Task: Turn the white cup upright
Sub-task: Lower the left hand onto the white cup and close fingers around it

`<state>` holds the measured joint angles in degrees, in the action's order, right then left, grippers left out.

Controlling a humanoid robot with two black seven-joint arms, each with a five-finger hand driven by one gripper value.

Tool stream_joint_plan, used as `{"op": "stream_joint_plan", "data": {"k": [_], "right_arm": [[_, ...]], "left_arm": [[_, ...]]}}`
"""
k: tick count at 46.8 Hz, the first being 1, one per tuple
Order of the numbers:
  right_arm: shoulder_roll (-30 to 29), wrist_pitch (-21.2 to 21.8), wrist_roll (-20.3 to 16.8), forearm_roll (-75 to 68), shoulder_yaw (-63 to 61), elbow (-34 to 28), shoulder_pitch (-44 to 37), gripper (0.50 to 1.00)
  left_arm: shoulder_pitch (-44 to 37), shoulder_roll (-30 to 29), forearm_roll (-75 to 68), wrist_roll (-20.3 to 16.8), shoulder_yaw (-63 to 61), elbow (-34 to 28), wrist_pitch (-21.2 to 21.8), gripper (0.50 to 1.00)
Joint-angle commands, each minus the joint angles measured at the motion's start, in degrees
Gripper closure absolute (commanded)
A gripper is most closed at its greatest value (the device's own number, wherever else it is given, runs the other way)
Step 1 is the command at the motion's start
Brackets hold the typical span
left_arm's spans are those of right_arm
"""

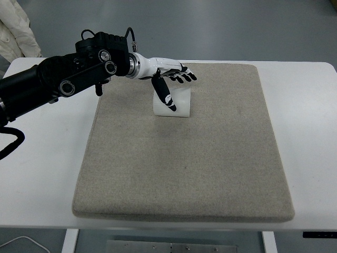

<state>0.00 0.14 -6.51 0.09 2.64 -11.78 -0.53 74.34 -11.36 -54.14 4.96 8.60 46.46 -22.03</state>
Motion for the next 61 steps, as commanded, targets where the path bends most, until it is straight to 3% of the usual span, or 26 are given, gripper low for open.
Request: {"op": "stream_joint_plan", "data": {"k": [1,48,54,61], "right_arm": [[0.00,-0.05,0.01,-0.01,0.00,0.01,0.01,0.570],[0.00,0.03,0.18,-0.01,0.00,0.01,0.36,0.570],[0.00,0.03,0.18,-0.01,0.09,0.01,0.44,0.570],[0.00,0.03,0.18,-0.01,0.09,-0.08,0.44,0.570]], "left_arm": [[-0.16,1.25,0.09,-0.13,-1.21,-0.58,0.68,0.510],[-0.16,4.33,-1.49,-0.66,-5.26,-4.45,2.26,0.525],[-0.16,4.77,-2.02,-0.75,-5.61,-4.89,2.26,0.544],[-0.16,4.77,-2.99,-0.75,-5.70,-4.89,2.26,0.609]]}}
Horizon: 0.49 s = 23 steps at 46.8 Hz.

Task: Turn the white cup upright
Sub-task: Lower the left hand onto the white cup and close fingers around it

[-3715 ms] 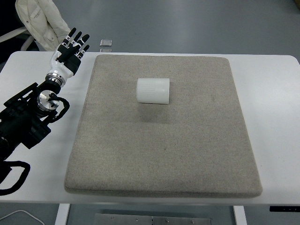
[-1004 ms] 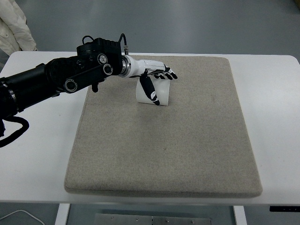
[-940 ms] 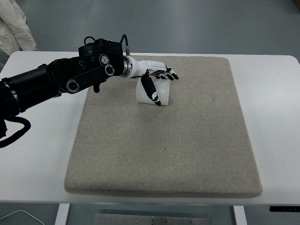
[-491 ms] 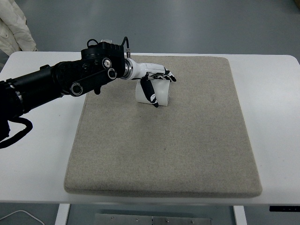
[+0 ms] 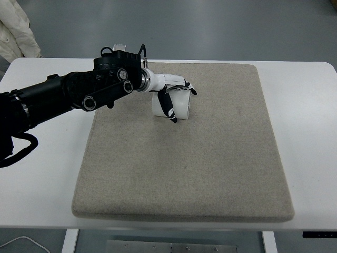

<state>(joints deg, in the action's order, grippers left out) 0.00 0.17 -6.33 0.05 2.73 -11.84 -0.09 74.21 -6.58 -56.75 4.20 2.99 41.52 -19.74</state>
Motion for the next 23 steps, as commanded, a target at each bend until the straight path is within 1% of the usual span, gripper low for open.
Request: {"op": "stream_joint_plan", "data": {"k": [1,12,13,15,17,21,23], "right_arm": [[0.00,0.01,0.00,0.04,0.00,-0.02,0.00,0.570],[0.00,-0.08,0.00,-0.05,0.00,-0.02,0.00,0.570],[0.00,0.01,0.00,-0.05,0.00,-0.02,0.00,0.570],[0.00,0.01,0.00,-0.05,0.00,-0.02,0.00,0.570],[0.00,0.01,0.00,-0.05,0.00,-0.02,0.00,0.570],[0.00,0.01,0.00,-0.05,0.00,-0.02,0.00,0.570],[0.00,-0.08,0.00,-0.05,0.00,-0.02,0.00,0.570]], "left_arm": [[-0.03,-0.01,-0.55,-0.07,-0.09,-0.04,-0.03,0.632],[-0.11,-0.01,-2.13,-0.24,-0.09,-0.04,0.05,0.799],[-0.12,-0.01,-2.22,-0.24,-0.09,-0.04,0.31,0.818],[-0.03,-0.01,-2.22,-0.42,0.00,-0.04,1.10,0.883],[-0.03,-0.01,-2.22,-0.59,0.00,-0.04,1.20,0.934],[0.15,-0.01,-2.05,-1.03,0.26,-0.30,1.20,0.975],[0.32,-0.01,-1.61,-1.30,0.61,-0.74,1.20,0.979]]}}
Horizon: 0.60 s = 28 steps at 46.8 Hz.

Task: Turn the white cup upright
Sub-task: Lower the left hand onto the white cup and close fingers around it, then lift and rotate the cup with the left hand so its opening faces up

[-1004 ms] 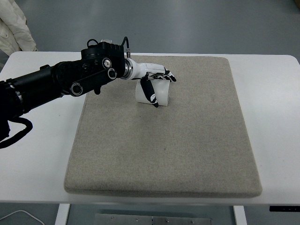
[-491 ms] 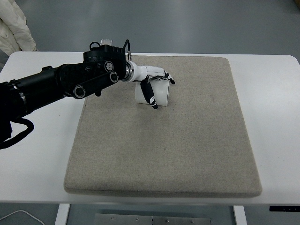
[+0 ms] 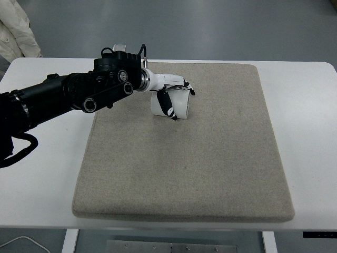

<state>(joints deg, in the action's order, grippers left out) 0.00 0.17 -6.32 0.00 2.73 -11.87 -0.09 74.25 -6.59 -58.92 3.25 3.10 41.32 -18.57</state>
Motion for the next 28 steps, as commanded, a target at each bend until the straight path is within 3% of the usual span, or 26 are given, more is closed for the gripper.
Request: {"op": "stream_joint_plan", "data": {"k": [1,19,28], "right_arm": [[0.00,0.01,0.00,0.00,0.08,0.00,0.00,0.570],[0.00,0.01,0.00,0.00,0.00,0.00,0.00,0.570],[0.00,-0.08,0.00,0.00,-0.01,0.00,0.00,0.570]], "left_arm": [[0.37,0.00,0.82,-0.44,0.76,-0.54,0.02,0.979],[0.28,-2.55,11.09,-3.77,6.39,-1.42,-1.29,0.979],[-0.51,-5.01,21.64,-8.78,6.83,-1.42,-1.82,0.962]]}}
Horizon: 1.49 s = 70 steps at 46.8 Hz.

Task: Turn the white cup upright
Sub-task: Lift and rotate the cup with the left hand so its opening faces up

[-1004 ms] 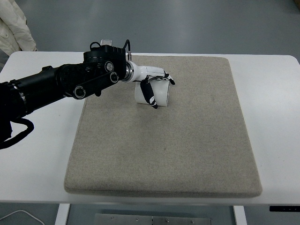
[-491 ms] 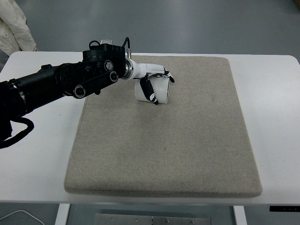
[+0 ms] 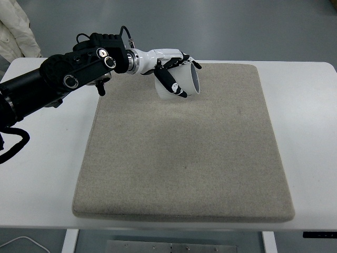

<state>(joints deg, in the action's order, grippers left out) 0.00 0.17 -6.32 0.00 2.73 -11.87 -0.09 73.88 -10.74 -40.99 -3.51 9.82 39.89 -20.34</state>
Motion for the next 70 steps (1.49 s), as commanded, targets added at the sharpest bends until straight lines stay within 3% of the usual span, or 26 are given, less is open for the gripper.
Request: {"op": "stream_joint_plan", "data": {"k": [1,9,22,33,46,59,70], "right_arm": [[0.00,-0.08,-0.01,0.00,-0.01,0.00,0.00,0.570],[0.00,-0.08,-0.01,0.00,-0.01,0.00,0.09,0.570],[0.00,0.01,-0.01,0.00,-0.01,0.00,0.09,0.570],[0.00,-0.08,-0.01,0.09,-0.10,0.00,0.70,0.570],[0.00,-0.08,-0.01,0.00,0.08,0.00,1.05,0.570],[0.00,-0.08,-0.01,0.00,0.08,0.00,1.05,0.570],[0.00,0.01,-0.01,0.09,0.08,-0.44,1.05,0.570]], "left_arm": [[-0.31,-1.21,4.77,-2.99,0.11,0.01,-0.05,0.962],[-4.17,-3.32,8.21,-11.42,1.95,0.01,0.21,0.969],[-13.93,-4.03,7.86,-21.27,12.50,-0.16,0.65,0.973],[-17.45,-3.59,7.68,-31.11,12.77,-5.08,0.56,0.975],[-20.52,-2.01,7.68,-31.49,12.24,-10.09,0.65,1.000],[-23.16,-1.57,8.74,-31.49,12.77,-10.45,0.47,1.000],[-24.13,0.01,10.32,-31.49,12.77,-10.27,-2.77,1.000]]}}
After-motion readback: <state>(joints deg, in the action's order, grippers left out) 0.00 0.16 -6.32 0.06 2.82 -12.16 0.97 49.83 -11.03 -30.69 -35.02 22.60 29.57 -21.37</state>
